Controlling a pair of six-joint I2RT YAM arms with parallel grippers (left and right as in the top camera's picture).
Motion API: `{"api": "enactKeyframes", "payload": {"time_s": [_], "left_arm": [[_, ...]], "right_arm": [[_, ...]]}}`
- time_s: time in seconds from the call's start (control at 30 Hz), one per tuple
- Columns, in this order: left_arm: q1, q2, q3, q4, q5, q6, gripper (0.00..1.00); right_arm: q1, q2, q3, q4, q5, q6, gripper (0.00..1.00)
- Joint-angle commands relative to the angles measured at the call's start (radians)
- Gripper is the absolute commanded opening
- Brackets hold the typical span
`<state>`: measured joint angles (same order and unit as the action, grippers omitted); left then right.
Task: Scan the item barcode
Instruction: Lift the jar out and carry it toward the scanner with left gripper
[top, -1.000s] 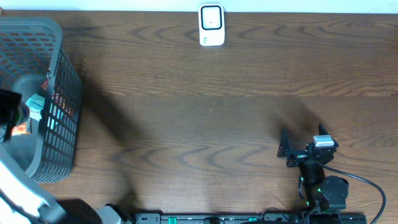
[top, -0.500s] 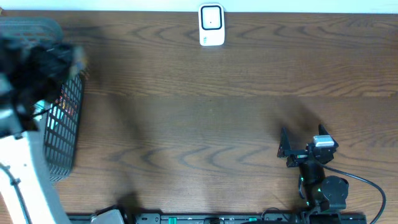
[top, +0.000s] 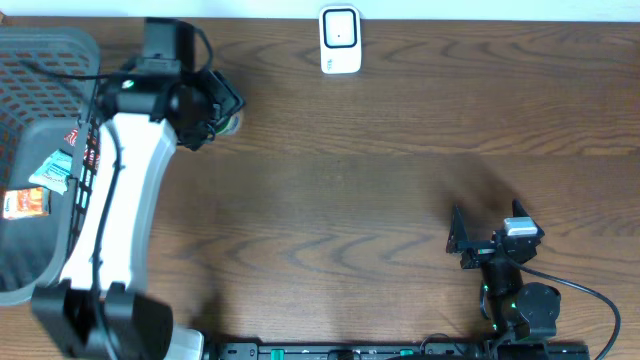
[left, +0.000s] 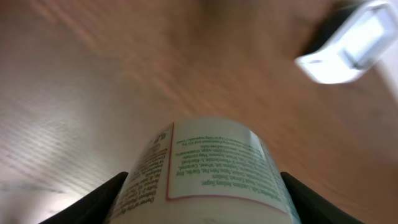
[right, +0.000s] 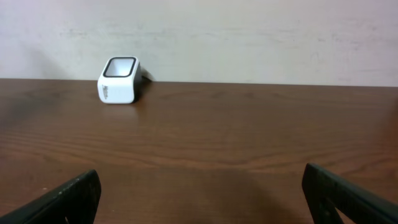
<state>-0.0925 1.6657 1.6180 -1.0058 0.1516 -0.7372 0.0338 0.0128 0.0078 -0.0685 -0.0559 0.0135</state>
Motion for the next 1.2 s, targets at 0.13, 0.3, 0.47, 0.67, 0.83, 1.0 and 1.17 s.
{"api": "enactKeyframes", "payload": {"time_s": [0.13,0.3,0.47,0.67,0.83,1.0,1.17], "left_arm": [[-0.033,0.164,0.014,-0.01,-0.127,-0.017,0.7],[-0.051,0.286,0.014,-0.013,-0.206,-0.017,0.7],[-0.051,0.391,0.014,-0.014,-0.21,-0.016,0.7],[-0.051,0.46,0.013,-0.014,-0.209,-0.016,0.7],[-0.051,0.466,0.006,-0.004,-0.227,-0.016,0.7],[-0.051,0.467,-0.018,0.023,-0.229,0.007,0.7],[-0.051,0.468,-0.053,0.054,-0.228,0.006,0.7]], "right_arm": [[0.006,-0.003,-0.002,-0.002,0.001,-0.004,0.99],[0.006,-0.003,-0.002,-0.003,0.002,-0.004,0.99],[0.006,-0.003,-0.002,-0.003,0.001,-0.004,0.99],[0.006,-0.003,-0.002,-0.003,0.002,-0.004,0.99],[0.006,-0.003,-0.002,-0.003,0.001,-0.004,0.99],[0.006,-0.003,-0.002,-0.003,0.001,-0.003,0.99],[0.006,-0.003,-0.002,-0.003,0.001,-0.004,0.99]]}}
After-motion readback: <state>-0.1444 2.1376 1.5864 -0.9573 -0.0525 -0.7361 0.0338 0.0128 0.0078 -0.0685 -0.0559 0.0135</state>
